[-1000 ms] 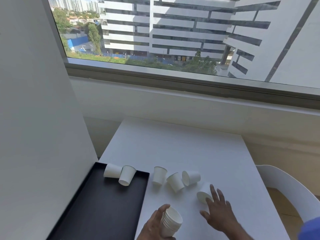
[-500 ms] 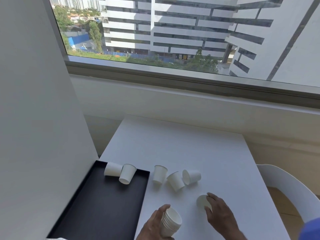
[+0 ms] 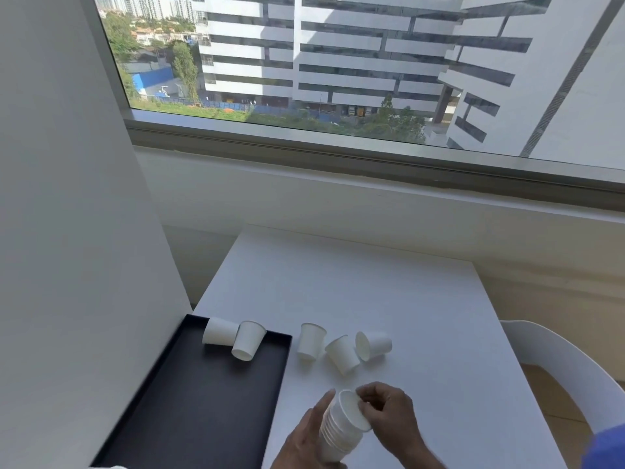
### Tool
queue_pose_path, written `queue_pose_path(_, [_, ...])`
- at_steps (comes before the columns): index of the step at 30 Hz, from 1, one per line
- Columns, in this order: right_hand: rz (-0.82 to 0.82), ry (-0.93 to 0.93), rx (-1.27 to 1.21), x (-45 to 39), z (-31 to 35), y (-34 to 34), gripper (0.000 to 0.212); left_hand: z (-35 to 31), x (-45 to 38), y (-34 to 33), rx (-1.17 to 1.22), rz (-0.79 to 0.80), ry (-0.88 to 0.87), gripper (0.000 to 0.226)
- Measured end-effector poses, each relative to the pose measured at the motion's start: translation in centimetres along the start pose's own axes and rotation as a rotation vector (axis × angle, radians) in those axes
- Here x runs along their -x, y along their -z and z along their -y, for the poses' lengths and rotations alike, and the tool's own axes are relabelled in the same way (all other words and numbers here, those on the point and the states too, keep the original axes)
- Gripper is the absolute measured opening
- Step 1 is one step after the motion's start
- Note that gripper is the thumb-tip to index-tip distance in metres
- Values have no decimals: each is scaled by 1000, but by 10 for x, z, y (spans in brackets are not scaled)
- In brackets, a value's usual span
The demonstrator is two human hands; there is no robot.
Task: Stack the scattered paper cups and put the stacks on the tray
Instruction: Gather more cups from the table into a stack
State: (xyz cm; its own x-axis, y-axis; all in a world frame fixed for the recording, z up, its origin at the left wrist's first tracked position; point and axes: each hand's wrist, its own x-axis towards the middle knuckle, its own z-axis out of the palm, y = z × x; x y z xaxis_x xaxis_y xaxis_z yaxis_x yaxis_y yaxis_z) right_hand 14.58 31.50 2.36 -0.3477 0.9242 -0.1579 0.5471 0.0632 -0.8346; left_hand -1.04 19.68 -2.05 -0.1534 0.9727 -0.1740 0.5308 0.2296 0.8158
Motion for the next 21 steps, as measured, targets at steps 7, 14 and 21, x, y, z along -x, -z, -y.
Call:
queue_pose_path(7, [224,0,-51,17,3,-7,34,-11,-5,-1,53,-38,10,99])
queue_pose_path(14, [160,-73,-140,19,-4,-14,81,-27,-29,2,109,43,59,70])
queue_pose_path(21, [-28,-219,-133,5,-29,1,83,-7,-77,49,-128,-10,34,76])
